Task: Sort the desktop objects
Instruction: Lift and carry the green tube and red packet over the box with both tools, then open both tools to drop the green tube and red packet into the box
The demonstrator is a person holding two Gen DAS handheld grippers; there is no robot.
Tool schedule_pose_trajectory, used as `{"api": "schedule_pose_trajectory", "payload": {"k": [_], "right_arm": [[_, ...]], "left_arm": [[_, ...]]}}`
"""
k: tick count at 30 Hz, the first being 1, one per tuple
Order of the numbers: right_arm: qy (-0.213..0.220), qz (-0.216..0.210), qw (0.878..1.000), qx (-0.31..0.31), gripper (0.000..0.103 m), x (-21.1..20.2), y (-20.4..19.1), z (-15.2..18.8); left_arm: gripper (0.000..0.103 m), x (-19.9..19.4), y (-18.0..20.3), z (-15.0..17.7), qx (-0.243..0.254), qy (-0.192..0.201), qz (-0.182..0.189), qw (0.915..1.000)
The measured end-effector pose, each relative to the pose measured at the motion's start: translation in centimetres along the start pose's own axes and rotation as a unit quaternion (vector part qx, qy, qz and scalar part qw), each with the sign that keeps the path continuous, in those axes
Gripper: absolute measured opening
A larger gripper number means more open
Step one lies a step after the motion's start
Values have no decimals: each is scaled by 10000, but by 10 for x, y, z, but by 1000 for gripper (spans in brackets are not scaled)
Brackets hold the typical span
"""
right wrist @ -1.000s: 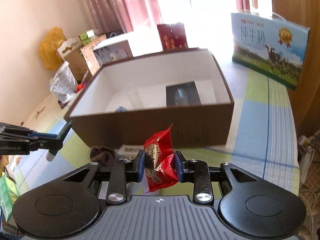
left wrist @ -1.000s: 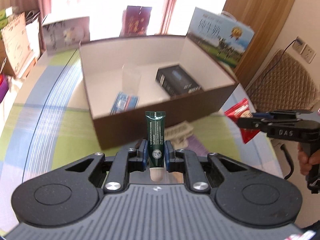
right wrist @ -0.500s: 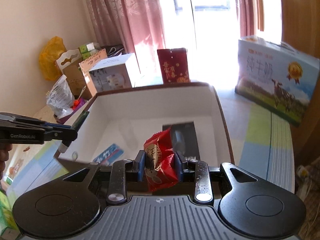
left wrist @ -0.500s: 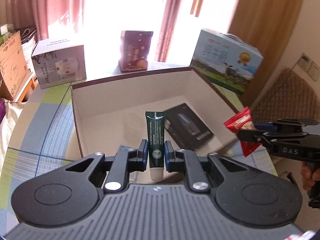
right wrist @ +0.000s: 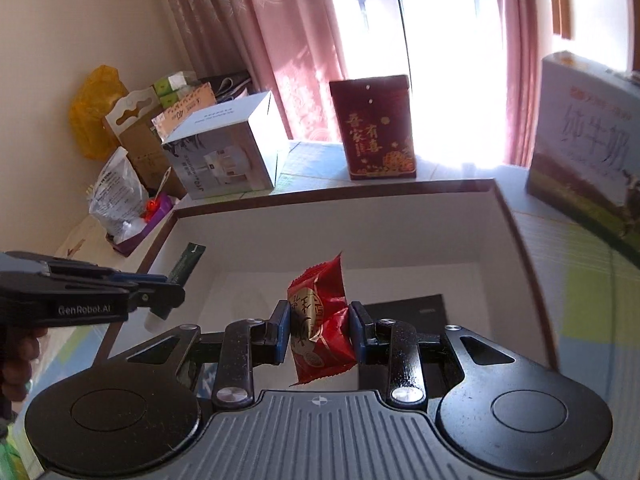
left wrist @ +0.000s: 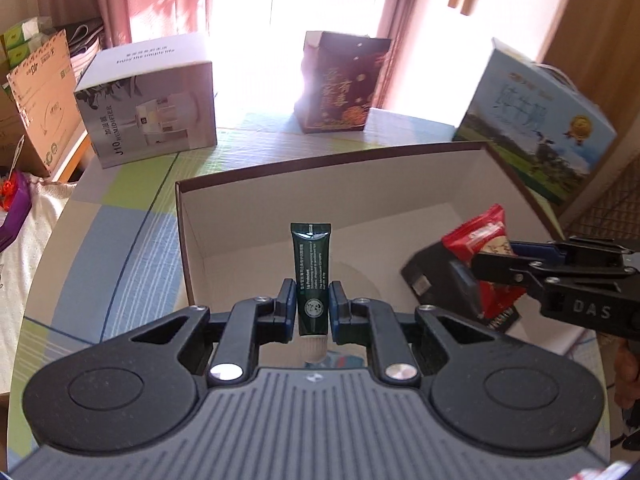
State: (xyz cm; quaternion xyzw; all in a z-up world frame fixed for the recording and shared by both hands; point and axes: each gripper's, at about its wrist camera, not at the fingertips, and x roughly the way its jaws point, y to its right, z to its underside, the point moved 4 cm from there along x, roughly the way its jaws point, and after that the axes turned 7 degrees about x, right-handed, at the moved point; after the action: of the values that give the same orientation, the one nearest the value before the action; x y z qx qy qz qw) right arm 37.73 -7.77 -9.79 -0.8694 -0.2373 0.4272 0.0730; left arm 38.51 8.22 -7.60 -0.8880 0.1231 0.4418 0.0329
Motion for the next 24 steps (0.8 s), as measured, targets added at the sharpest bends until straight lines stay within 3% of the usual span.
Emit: {"api": "schedule_pose_trajectory", "payload": {"k": [11, 24], "right_arm": [[-464, 230, 9986, 88, 28, 69, 5, -26], [-637, 320, 9974, 140, 28, 89, 13, -26]], "left_arm": [[13, 53, -17, -19, 72, -433, -252, 9987], [13, 81, -20, -25, 248, -638, -354, 9970]]}}
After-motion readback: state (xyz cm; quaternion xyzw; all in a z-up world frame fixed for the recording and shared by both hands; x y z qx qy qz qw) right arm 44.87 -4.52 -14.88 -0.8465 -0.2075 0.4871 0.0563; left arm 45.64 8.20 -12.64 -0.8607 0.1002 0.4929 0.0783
